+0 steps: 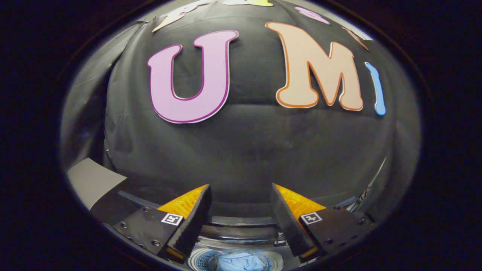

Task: Put the clothes into the washing machine and then close the washing machine lid.

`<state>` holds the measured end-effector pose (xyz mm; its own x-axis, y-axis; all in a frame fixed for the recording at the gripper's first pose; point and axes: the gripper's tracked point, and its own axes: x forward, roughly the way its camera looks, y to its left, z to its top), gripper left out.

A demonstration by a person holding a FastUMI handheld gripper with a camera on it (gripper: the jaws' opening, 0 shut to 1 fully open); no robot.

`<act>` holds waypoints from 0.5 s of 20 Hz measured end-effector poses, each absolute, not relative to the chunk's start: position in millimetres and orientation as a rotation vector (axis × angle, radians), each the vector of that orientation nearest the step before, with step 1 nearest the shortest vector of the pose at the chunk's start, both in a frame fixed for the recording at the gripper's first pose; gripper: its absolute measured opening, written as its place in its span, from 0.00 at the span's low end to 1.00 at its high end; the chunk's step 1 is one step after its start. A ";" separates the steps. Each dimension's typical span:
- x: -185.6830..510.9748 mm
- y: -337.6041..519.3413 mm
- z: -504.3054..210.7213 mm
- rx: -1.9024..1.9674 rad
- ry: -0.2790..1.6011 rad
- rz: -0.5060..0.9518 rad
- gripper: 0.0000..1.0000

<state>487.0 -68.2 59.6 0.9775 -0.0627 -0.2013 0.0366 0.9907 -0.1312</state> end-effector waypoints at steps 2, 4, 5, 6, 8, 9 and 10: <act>483.8 -65.9 60.1 -0.129 0.204 -0.053 0.97; 481.8 -66.1 59.9 -0.130 0.200 -0.047 0.97; 483.2 -66.5 58.1 -0.132 0.200 -0.045 0.97; 482.5 -65.5 58.9 -0.131 0.196 -0.044 0.97; 479.3 -65.1 59.2 -0.134 0.194 -0.043 0.97; 479.1 -65.7 58.9 -0.134 0.194 -0.041 0.97; 478.3 -65.5 59.9 -0.134 0.192 -0.041 0.97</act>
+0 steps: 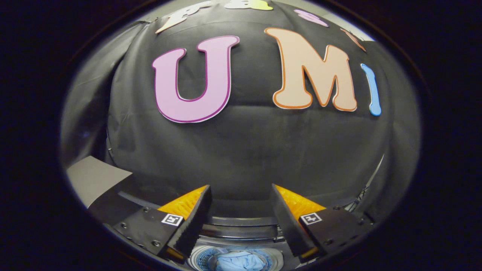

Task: Put the clothes into the washing machine and then close the washing machine lid.

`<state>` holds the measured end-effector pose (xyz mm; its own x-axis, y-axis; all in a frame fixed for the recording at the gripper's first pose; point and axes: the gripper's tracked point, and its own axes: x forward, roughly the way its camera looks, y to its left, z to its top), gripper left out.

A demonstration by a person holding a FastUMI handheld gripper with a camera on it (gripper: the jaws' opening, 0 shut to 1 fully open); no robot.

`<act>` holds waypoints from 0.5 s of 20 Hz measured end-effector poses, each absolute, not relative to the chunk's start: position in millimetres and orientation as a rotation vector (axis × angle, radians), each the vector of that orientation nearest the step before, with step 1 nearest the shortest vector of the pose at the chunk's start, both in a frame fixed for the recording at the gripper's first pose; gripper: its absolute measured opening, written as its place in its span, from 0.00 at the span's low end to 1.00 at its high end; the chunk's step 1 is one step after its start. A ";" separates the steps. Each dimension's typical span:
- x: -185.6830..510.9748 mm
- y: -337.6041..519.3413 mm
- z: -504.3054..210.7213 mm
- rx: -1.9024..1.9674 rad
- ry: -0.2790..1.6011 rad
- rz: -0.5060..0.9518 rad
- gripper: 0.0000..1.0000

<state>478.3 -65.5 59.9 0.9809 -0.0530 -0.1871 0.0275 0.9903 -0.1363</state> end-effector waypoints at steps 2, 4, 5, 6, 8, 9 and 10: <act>477.7 -64.8 59.5 -0.135 0.184 -0.040 0.97; 477.5 -65.0 59.9 -0.134 0.175 -0.039 0.97; 476.9 -64.8 59.8 -0.136 0.172 -0.036 0.97; 475.7 -64.7 60.1 -0.137 0.176 -0.033 0.97; 474.1 -64.1 59.1 -0.137 0.176 -0.028 0.97; 474.4 -64.6 59.8 -0.139 0.167 -0.028 0.97; 473.9 -64.7 61.0 -0.137 0.160 -0.029 0.97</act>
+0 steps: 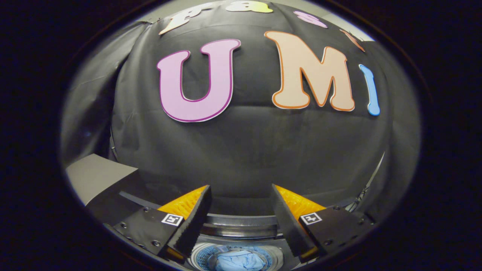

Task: Put the clothes into the washing machine and then close the washing machine lid.

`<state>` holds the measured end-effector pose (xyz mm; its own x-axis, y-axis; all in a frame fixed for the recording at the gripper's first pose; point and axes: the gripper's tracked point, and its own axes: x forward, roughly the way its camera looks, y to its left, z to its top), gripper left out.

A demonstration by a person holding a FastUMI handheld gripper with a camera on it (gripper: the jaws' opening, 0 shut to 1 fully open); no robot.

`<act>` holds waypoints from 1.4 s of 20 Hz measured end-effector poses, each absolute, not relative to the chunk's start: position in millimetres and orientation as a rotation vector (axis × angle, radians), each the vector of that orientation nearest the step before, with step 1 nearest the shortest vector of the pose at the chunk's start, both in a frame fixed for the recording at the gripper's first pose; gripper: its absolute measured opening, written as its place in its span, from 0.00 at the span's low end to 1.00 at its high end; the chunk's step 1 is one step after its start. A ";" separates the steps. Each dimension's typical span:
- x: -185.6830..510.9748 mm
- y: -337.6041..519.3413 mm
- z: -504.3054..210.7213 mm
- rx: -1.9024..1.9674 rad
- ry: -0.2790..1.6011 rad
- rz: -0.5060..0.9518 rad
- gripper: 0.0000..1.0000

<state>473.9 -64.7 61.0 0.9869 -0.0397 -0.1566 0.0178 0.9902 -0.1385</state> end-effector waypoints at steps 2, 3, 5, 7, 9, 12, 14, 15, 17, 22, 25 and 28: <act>472.7 -64.7 60.2 -0.137 0.151 -0.031 0.97; 471.1 -64.7 59.9 -0.138 0.150 -0.029 0.97; 469.7 -64.2 59.9 -0.138 0.140 -0.027 0.97; 468.2 -64.4 60.0 -0.139 0.128 -0.027 0.97; 467.6 -63.8 60.6 -0.137 0.117 -0.026 0.97; 467.4 -63.7 61.9 -0.142 0.096 -0.023 0.97; 469.8 -62.8 62.4 -0.143 0.087 -0.016 0.97; 470.0 -62.9 62.1 -0.142 0.088 -0.013 0.97; 467.7 -62.3 60.5 -0.139 0.096 -0.007 0.97; 465.0 -61.9 57.6 -0.140 0.114 0.003 0.97; 461.7 -61.8 56.5 -0.139 0.115 0.001 0.97; 460.1 -61.4 55.7 -0.135 0.108 0.002 0.97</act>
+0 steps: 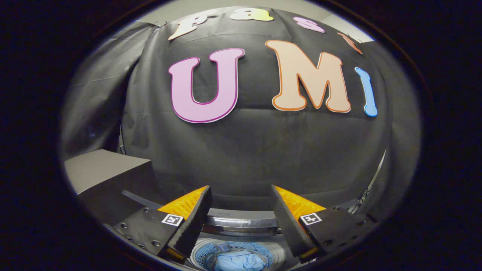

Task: Put the clothes into the washing machine and then close the washing machine lid.

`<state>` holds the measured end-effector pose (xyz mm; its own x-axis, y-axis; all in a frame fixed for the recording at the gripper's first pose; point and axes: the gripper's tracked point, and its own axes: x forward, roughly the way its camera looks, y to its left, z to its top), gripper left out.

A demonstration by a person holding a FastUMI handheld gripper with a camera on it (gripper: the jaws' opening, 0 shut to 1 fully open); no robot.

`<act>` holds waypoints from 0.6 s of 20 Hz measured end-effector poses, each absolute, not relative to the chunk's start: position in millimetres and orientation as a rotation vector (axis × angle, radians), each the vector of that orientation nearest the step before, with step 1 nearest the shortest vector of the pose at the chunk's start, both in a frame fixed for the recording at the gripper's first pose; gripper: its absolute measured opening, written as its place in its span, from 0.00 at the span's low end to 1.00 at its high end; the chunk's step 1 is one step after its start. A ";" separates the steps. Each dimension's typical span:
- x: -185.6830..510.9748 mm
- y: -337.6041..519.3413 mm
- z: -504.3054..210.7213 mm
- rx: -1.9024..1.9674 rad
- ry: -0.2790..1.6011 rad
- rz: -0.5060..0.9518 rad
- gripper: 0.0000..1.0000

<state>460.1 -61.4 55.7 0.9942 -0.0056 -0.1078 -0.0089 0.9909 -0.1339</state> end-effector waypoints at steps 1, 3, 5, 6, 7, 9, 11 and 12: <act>459.2 -60.5 55.1 -0.134 0.112 0.002 0.97; 456.1 -61.1 53.5 -0.130 0.119 -0.002 0.97; 454.0 -60.5 52.0 -0.127 0.121 -0.004 0.97; 453.5 -60.8 51.6 -0.127 0.122 -0.004 0.97; 452.3 -61.4 50.4 -0.127 0.126 -0.005 0.97; 448.9 -61.3 48.6 -0.121 0.127 -0.006 0.97; 446.1 -61.1 46.5 -0.123 0.134 -0.007 0.97; 442.6 -63.3 44.6 -0.123 0.142 -0.016 0.97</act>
<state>442.6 -63.3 44.6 0.9898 -0.0246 -0.1401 0.0071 0.9923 -0.1239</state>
